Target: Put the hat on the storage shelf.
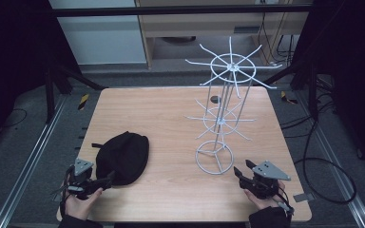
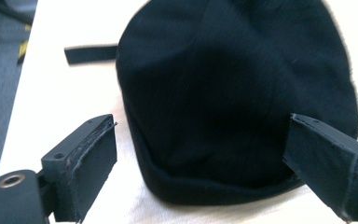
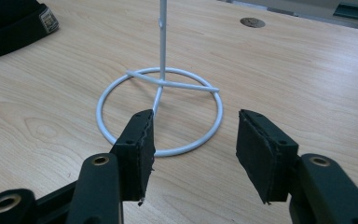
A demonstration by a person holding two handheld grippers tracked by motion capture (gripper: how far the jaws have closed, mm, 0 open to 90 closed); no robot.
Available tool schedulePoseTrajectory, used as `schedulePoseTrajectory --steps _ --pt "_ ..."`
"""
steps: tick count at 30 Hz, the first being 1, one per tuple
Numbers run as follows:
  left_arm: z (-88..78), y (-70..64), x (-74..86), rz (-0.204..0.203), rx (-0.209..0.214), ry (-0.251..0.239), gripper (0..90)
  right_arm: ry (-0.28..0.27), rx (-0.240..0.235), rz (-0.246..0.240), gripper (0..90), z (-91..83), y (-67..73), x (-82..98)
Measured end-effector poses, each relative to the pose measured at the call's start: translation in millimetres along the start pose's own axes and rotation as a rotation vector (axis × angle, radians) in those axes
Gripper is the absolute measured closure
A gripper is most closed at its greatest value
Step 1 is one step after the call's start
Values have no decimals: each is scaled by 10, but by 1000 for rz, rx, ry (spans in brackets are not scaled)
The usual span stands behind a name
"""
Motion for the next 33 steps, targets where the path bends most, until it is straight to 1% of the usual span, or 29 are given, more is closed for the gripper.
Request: schedulePoseTrajectory --steps 2,3,4,5,6,7,8,10,11,12,14,15,17,19,23,24,27,30,33 --pt "-37 -14 -56 30 4 -18 99 -3 2 2 467 -2 -10 -2" --pt "-55 -20 -90 36 8 -32 104 -3 4 1 467 -3 -18 -2" --pt "-55 -20 -90 36 8 -32 110 -6 6 -2 467 -3 -29 -4" --pt "-93 -26 -174 48 24 -54 121 -4 7 2 467 -8 -41 -5" --pt "-104 -27 -204 58 31 -60 130 -5 7 3 467 -9 -51 -6" --pt "-104 -27 -204 58 31 -60 141 -7 9 0 467 -6 -63 -6" --pt "-123 -47 -288 82 44 -72 148 -3 10 4 468 -8 -77 -7" --pt "-124 -71 -376 116 59 -75 178 -4 14 5 470 -6 -100 -7" --pt "-104 -82 -430 129 71 -75 191 -2 13 7 475 -6 -113 -7" --pt "-104 -82 -430 129 71 -75 214 -3 16 4 478 -2 -130 -7" --pt "7 -84 -569 154 106 -50 233 -1 16 8 484 -5 -150 -6" --pt "7 -84 -569 154 106 -50 274 -1 16 8 484 -5 -150 -6" --pt "80 -88 -634 165 117 -35 281 3 18 11 492 -13 -177 -3" --pt "153 -103 -676 176 128 -6 317 5 19 17 497 -15 -196 -1" --pt "290 -91 -718 197 123 67 373 9 20 19 501 -9 -233 7" --pt "322 -78 -722 197 120 81 384 13 21 20 502 -8 -239 10" --pt "396 -36 -724 187 132 114 450 19 19 18 502 0 -246 17" --pt "466 -6 -699 180 139 145 491 25 21 17 503 10 -254 24" --pt "514 18 -671 171 141 166 553 28 21 15 504 18 -261 28"
Point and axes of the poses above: each handheld gripper's, and its own axes: z roughly forward along the jaws, x roughly out of its underside, y roughly to its left, the point moved 5 cm from there along z, roughly forward along the jaws, and after that the axes turned 8 degrees about x, right-handed, at the moved point
